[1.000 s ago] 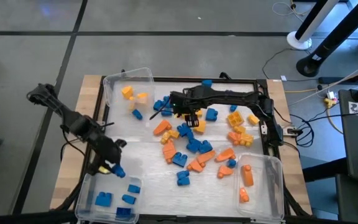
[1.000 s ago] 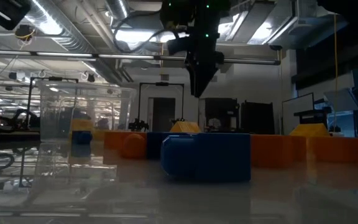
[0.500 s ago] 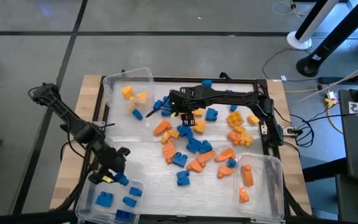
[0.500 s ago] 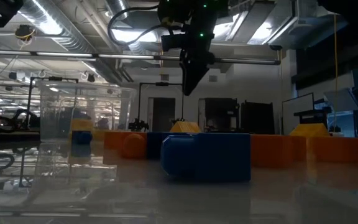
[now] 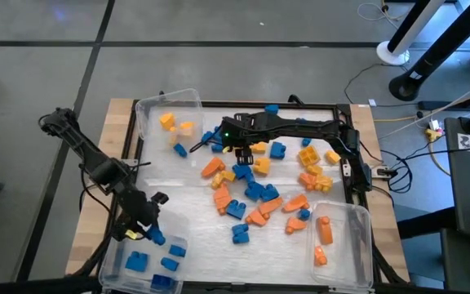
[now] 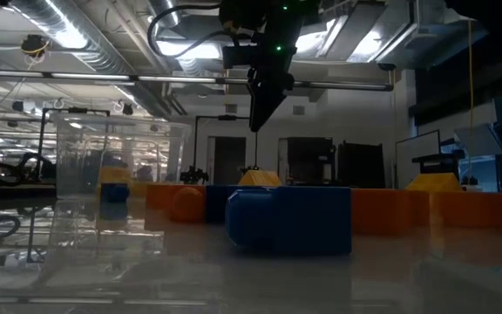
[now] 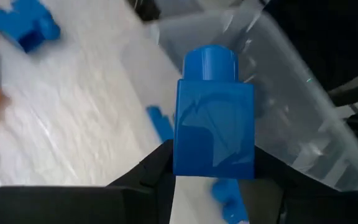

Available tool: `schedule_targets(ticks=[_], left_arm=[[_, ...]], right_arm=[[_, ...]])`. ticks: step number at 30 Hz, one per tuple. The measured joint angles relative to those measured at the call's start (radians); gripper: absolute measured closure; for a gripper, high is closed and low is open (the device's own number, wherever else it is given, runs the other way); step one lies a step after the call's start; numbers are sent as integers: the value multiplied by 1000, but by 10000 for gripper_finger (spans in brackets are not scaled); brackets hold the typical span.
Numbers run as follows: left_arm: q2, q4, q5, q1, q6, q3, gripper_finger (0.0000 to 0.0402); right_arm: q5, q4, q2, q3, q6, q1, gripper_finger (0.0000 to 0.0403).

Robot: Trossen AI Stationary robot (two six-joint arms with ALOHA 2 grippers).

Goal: Sort blocks
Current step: Put the blue game piece into the bottom left transparent bin

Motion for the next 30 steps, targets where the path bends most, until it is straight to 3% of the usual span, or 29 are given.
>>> schedule_targets(ticks=[8,14,22,30], left_arm=[[12,81,-4,-87,23,42,266],[111,106,-6,-162,-4,42,265],[230,104,-9,-162,-128,42,265],[254,105,-13,-160,-149,42,259]], right_arm=[[0,-3,0,0,0,0,146],[0,-4,0,0,-1,0,146],[-20,-4,0,0,-1,0,146],[-37,-4,0,0,-1,0,146]])
